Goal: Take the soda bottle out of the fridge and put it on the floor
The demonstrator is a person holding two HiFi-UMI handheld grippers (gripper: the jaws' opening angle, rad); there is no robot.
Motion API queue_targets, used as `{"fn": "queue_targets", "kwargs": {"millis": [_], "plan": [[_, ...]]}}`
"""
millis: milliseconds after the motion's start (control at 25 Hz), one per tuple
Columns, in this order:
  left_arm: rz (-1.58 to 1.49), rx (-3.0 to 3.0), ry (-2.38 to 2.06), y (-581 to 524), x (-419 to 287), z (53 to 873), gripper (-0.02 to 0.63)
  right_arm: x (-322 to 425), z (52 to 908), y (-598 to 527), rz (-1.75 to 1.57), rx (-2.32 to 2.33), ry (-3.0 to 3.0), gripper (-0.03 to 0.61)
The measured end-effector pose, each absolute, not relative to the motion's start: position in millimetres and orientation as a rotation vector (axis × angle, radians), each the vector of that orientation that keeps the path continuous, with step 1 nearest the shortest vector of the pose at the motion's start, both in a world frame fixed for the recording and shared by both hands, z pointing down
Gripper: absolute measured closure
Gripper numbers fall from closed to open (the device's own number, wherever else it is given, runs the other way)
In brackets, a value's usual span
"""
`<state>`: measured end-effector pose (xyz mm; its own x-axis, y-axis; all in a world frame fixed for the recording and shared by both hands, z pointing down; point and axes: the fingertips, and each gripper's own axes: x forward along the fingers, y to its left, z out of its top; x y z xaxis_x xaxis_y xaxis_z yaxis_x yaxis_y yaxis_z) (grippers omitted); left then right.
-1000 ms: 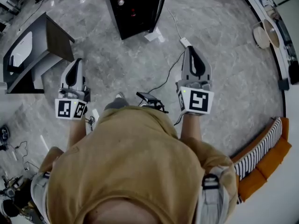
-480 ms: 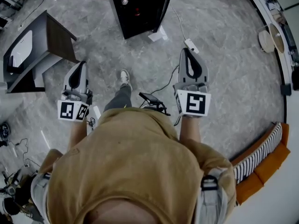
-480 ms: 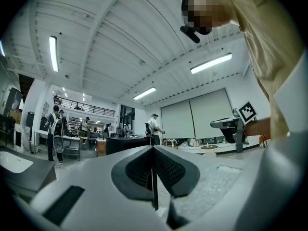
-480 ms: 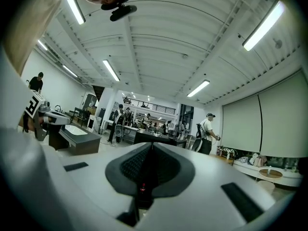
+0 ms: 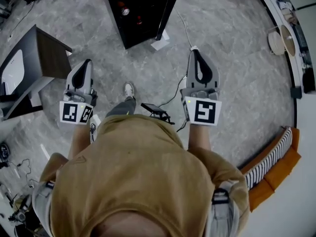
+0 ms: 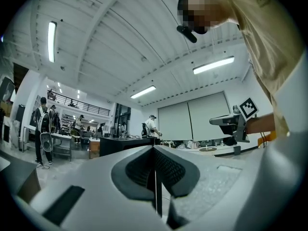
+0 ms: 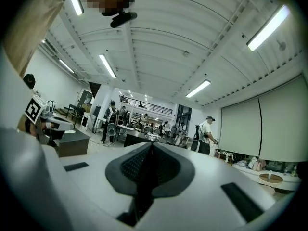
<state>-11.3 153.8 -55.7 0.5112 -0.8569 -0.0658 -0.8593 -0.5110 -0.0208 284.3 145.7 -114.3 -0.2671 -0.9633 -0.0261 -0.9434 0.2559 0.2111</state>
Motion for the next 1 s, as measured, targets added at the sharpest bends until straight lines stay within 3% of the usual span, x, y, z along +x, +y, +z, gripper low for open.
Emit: {"fn": "queue_targets", "kwargs": {"millis": [1000], "plan": [[-0.103, -2.837, 1.211, -36, -25, -8, 0.618, 204, -108, -23, -0.246, 1.836, -2.301, 0.577]]}}
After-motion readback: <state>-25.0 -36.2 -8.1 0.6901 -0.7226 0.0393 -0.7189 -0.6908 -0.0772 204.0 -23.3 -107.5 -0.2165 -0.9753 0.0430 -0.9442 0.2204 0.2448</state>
